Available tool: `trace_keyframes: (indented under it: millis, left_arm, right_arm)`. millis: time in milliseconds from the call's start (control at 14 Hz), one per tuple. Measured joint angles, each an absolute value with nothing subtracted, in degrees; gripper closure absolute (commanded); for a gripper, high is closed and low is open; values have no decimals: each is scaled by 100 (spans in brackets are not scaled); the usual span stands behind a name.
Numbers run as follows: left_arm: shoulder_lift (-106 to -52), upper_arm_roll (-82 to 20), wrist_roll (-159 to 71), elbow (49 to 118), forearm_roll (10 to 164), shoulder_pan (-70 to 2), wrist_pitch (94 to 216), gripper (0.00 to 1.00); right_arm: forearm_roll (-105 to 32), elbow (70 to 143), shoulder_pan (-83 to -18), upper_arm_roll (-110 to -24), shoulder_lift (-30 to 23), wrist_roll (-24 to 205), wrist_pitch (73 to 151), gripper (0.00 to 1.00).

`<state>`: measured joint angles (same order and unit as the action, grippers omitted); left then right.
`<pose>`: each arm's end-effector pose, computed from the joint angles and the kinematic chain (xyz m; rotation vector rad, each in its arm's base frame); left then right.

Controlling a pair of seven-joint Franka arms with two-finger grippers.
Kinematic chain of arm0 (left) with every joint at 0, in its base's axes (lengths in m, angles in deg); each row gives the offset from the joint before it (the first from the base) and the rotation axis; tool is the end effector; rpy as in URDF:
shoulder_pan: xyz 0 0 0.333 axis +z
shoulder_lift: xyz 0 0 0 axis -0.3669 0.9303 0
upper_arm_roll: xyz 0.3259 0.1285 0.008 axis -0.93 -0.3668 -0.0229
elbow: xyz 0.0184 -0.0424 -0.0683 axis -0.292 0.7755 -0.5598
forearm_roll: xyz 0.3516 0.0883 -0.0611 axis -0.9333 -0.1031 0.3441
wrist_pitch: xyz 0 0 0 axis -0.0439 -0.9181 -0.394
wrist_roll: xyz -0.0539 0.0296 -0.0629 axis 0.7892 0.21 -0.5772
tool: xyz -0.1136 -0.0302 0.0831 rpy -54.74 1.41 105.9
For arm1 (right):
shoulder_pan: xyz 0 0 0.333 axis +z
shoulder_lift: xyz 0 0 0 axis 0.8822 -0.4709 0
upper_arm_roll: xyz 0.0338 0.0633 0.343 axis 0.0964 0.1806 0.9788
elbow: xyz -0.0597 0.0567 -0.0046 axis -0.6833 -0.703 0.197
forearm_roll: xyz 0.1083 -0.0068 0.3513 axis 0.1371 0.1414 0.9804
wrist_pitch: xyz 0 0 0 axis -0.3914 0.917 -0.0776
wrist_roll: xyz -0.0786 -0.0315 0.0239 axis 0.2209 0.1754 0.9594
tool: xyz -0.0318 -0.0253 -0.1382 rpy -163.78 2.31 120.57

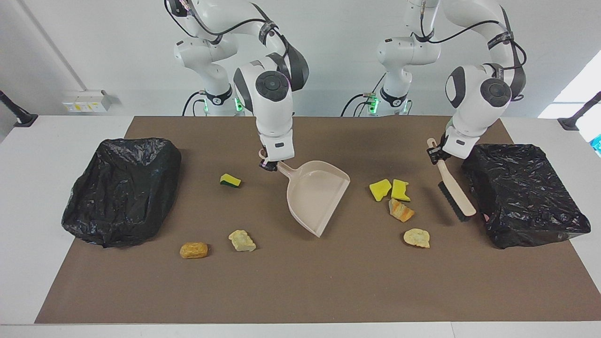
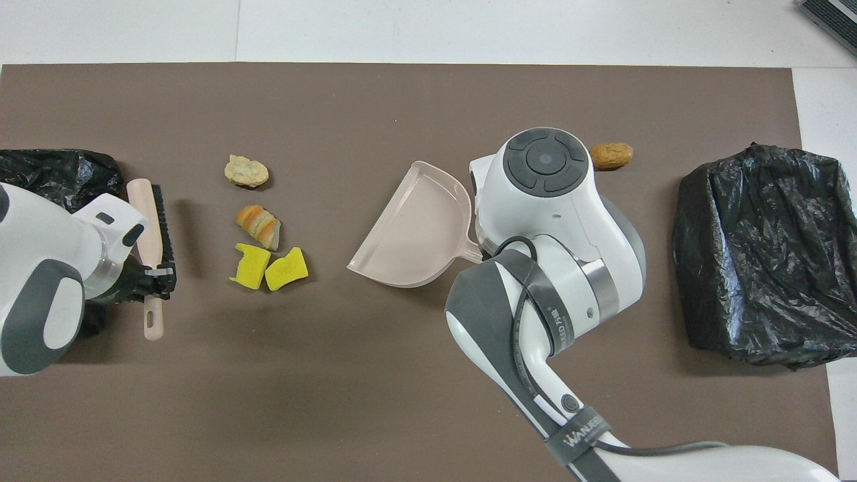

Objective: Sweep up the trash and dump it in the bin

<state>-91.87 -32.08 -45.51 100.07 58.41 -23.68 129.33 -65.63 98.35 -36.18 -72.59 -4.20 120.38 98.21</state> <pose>0.4675 -0.0286 0.4039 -3.0451 -0.2237 0.2680 0.5395 0.2804 0.4406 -2.6083 -1.6643 0.2000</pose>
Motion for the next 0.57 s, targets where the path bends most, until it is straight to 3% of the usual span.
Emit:
trace_keyframes:
  millis: [285, 571]
  left_arm:
    - [-9570, -3170, -4651, 10627, 5848, -2712, 12933, 100]
    - [-9905, -3149, -4167, 11079, 6040, -3382, 13023, 100]
  right_arm:
    - [-6800, 10362, -3851, -7289, -399, 13857, 10578, 100]
    - [-7362, 10531, -3867, -7259, -398, 14139, 10781, 100]
